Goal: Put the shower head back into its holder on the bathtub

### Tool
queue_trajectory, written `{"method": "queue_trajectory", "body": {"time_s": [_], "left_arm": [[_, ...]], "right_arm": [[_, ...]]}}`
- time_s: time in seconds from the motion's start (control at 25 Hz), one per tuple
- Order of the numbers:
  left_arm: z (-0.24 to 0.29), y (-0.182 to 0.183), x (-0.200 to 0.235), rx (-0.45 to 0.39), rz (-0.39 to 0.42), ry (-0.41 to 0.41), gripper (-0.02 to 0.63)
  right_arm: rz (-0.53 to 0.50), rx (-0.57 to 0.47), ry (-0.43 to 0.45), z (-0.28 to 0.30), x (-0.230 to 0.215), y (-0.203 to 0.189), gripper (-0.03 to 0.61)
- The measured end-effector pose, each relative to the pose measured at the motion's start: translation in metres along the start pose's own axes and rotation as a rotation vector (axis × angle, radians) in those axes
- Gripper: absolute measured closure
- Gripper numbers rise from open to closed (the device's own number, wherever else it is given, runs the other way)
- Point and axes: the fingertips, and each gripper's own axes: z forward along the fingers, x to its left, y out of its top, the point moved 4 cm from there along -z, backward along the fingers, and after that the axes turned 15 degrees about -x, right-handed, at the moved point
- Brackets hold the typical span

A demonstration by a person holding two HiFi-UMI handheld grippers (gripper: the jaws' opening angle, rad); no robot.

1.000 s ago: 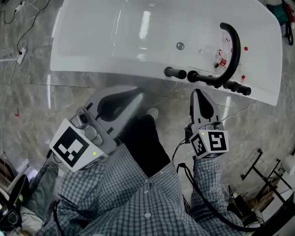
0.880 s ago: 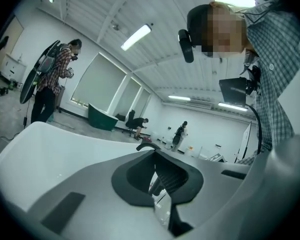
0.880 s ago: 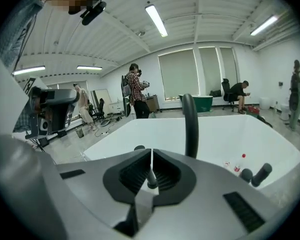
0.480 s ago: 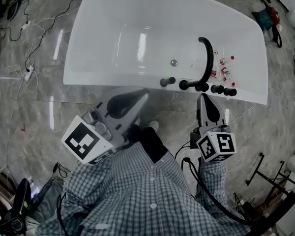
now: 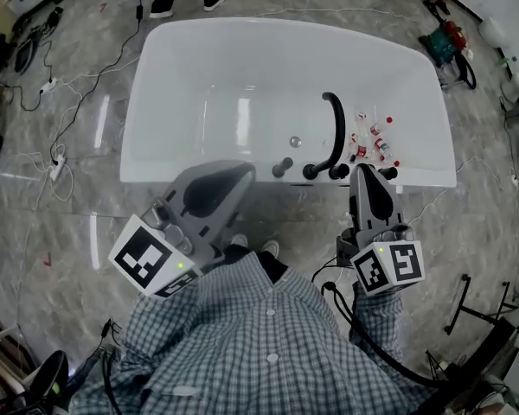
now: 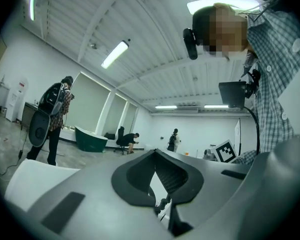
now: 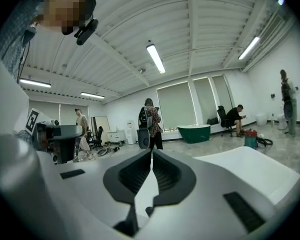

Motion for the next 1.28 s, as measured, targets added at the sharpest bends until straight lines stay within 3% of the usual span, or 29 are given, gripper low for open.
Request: {"method": "queue_trajectory", "body": {"time_s": [0.2,0.48,0.72,1.28], "left_arm": [[0.011,0.014,-0.013,-0.012,0.019,-0.044,0.606],[0.015,0.018,-0.016,-0.034,0.032,-0.081,0.606],[0.024,0.017,-0.017,-0.038,0.029,-0.096,0.606],[0.021,0.017,-0.009,-0.037,0.031,-0.078,0.606]], "right_arm": [[-0.011,-0.085,0.028,-0.002,0.006,0.035,0.554],[-0.028,-0.137,0.023,-0.009,0.006,0.046,0.554],[-0.095,-0.134,0.060,-0.011,0.006,0.052,0.554],[-0.089,-0.127,0.071,-0.004,0.007,0.051,0.555]]}}
